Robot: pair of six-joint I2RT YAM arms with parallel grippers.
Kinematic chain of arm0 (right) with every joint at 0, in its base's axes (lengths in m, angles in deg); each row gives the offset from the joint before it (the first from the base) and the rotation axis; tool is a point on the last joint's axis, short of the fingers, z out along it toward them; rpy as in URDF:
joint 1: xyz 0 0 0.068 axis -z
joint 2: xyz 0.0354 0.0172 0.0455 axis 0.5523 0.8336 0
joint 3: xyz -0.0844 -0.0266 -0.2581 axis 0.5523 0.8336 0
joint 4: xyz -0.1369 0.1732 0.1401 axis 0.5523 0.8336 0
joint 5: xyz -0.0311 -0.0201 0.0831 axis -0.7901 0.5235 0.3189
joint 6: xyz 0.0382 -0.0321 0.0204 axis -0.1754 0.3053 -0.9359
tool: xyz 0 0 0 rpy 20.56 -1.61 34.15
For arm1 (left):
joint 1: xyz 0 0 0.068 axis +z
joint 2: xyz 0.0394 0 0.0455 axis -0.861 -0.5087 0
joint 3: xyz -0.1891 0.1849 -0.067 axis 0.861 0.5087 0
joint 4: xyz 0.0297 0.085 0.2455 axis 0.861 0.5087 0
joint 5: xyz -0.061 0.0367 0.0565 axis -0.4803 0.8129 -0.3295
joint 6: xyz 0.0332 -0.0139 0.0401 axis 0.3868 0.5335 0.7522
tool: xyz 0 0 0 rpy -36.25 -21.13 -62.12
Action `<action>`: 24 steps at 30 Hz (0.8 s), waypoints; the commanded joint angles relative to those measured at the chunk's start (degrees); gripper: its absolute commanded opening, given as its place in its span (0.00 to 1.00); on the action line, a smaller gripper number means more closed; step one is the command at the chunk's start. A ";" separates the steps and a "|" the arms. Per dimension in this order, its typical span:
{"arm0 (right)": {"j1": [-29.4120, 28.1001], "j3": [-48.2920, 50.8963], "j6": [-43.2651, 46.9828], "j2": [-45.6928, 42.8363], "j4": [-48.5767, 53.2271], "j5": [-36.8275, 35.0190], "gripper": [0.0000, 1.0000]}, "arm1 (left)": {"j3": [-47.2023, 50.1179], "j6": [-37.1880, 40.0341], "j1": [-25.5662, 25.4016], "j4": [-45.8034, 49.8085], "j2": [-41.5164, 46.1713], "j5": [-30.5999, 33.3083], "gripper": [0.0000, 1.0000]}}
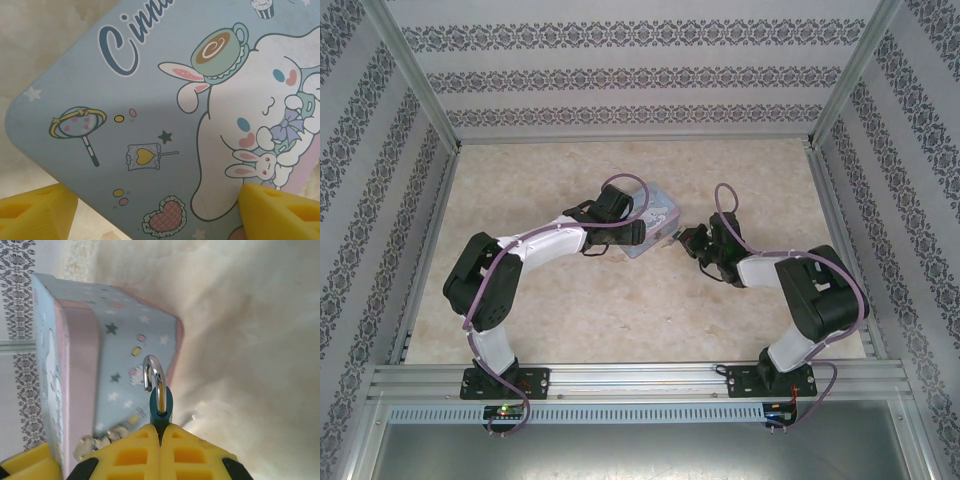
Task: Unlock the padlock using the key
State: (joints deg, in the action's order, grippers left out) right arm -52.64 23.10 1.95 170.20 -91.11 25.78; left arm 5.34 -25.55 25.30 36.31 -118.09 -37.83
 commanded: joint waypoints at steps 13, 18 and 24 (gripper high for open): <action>11.86 12.85 6.75 -23.84 16.02 5.00 0.94 | 0.53 0.23 1.43 9.74 14.39 -3.46 1.00; 14.45 5.35 14.28 -39.70 36.91 -2.63 0.98 | 0.91 1.21 5.40 12.97 24.11 1.88 1.00; 18.29 -7.83 28.08 -39.57 51.39 -16.31 0.98 | 8.15 5.52 13.46 9.60 34.36 12.27 1.00</action>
State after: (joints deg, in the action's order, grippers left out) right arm -35.55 19.72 20.55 128.46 -51.16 19.42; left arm 9.34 -23.74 36.05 45.63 -86.38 -32.89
